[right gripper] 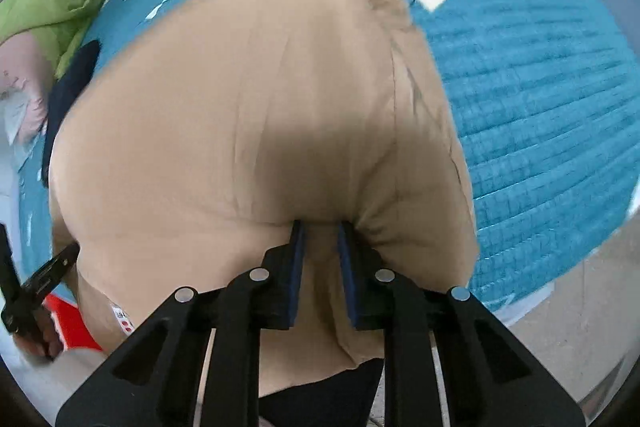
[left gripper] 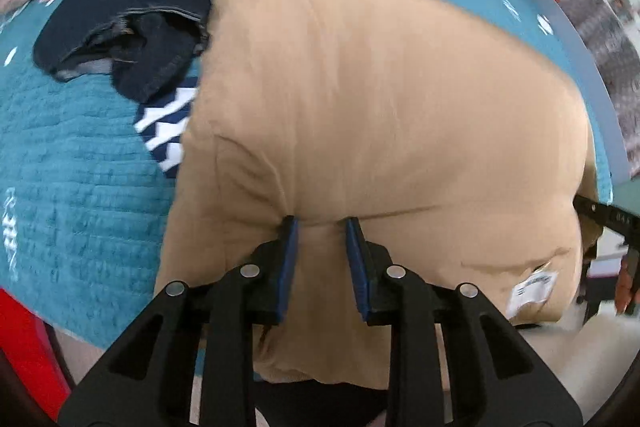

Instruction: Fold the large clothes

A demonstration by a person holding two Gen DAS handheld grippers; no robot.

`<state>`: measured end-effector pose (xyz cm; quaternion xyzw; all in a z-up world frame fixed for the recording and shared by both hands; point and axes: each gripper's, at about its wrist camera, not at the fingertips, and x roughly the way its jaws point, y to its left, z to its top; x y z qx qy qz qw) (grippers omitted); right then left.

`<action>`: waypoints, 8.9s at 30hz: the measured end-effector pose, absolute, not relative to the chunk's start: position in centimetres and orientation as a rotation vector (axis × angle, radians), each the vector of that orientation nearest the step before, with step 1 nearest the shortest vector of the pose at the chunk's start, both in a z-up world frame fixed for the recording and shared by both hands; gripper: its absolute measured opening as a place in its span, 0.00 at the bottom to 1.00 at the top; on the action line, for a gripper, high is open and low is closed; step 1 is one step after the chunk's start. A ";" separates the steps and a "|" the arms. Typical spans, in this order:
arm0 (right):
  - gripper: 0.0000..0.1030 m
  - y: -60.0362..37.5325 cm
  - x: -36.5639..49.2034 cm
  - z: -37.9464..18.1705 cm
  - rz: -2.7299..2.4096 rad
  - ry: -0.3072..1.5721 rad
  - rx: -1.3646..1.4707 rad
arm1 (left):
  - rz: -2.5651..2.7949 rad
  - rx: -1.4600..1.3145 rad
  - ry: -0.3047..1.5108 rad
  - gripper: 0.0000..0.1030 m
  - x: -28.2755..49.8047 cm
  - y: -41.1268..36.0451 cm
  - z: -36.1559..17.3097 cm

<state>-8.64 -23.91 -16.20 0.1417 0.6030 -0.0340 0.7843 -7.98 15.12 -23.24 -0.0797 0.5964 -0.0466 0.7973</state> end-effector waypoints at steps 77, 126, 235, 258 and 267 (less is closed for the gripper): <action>0.00 -22.0 -8.9 -18.5 0.005 1.381 0.204 | 0.045 -0.061 1.336 0.03 -11.4 15.2 -24.5; 0.04 -21.1 6.1 -10.7 0.046 0.972 0.225 | 0.066 -0.183 1.013 0.49 4.9 15.6 -18.9; 0.92 -29.5 -4.4 -12.5 -0.107 1.255 0.380 | 0.010 -0.105 1.198 0.46 -4.6 15.1 -18.7; 0.29 -31.8 -7.3 -19.3 0.074 1.189 1.055 | -0.122 -0.081 1.155 0.59 2.0 6.4 -19.0; 0.27 -25.9 -5.8 -12.4 0.034 1.148 0.710 | -0.299 -0.136 1.260 0.13 8.9 -0.4 -19.7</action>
